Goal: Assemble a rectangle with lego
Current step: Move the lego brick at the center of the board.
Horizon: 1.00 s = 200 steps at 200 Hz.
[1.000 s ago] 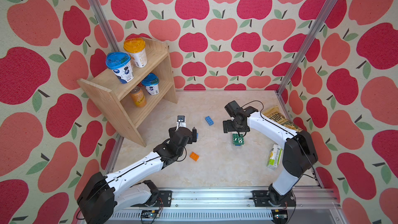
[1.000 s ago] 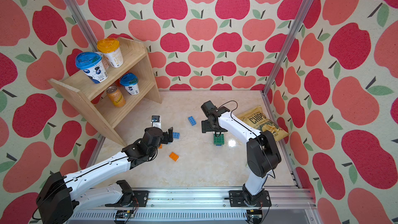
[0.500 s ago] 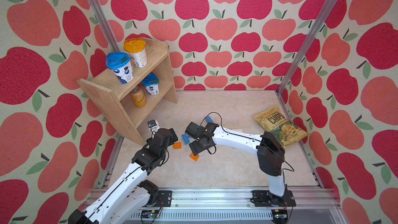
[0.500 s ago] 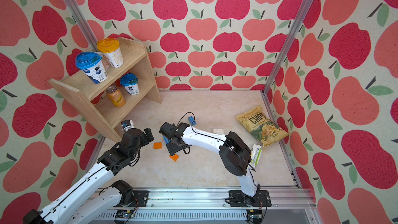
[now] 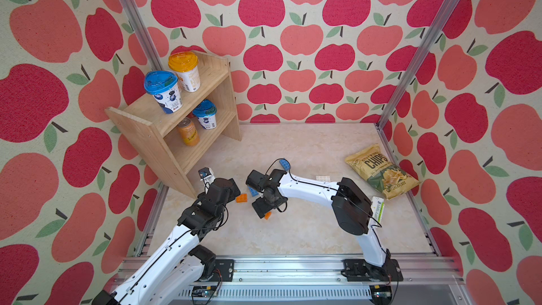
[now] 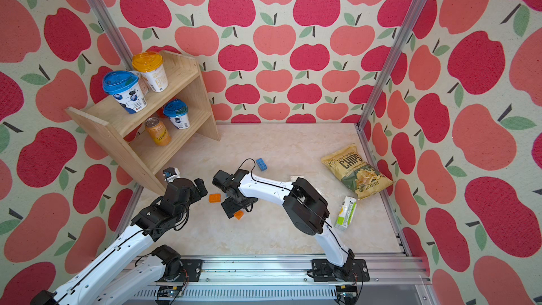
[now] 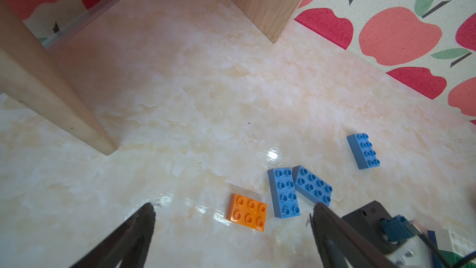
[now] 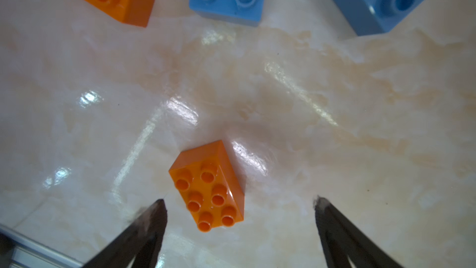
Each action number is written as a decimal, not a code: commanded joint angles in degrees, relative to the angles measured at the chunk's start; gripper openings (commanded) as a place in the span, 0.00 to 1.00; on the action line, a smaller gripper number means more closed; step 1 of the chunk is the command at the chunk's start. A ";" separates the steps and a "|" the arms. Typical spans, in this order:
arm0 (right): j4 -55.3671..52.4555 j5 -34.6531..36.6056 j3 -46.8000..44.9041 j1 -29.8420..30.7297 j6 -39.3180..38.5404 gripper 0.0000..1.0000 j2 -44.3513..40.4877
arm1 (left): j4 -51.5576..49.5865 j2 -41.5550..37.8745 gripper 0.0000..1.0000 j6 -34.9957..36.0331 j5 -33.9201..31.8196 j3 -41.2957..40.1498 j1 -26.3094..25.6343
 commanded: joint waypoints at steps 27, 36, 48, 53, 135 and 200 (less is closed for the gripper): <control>-1.79 -2.51 2.44 0.03 -1.39 0.87 2.90 | -1.74 -0.66 0.97 -1.38 -0.85 -0.96 0.71; -2.07 -2.23 2.55 0.03 -1.03 0.86 3.27 | -1.67 -0.64 0.97 -1.47 -0.78 -0.97 0.80; -2.58 -2.05 2.79 0.03 -0.61 0.85 4.01 | -1.63 -0.67 0.97 -1.50 -0.76 -1.05 0.80; -2.77 -2.03 2.97 0.03 -0.36 0.83 4.31 | -1.60 -0.67 0.97 -1.47 -0.74 -1.06 0.80; 0.07 -0.74 -2.67 -5.46 15.70 0.20 1.32 | 0.29 0.89 0.97 0.38 1.72 -0.82 1.04; 0.67 1.77 -5.53 -12.36 18.90 0.21 -0.32 | 5.28 8.04 0.97 4.05 7.62 0.84 1.33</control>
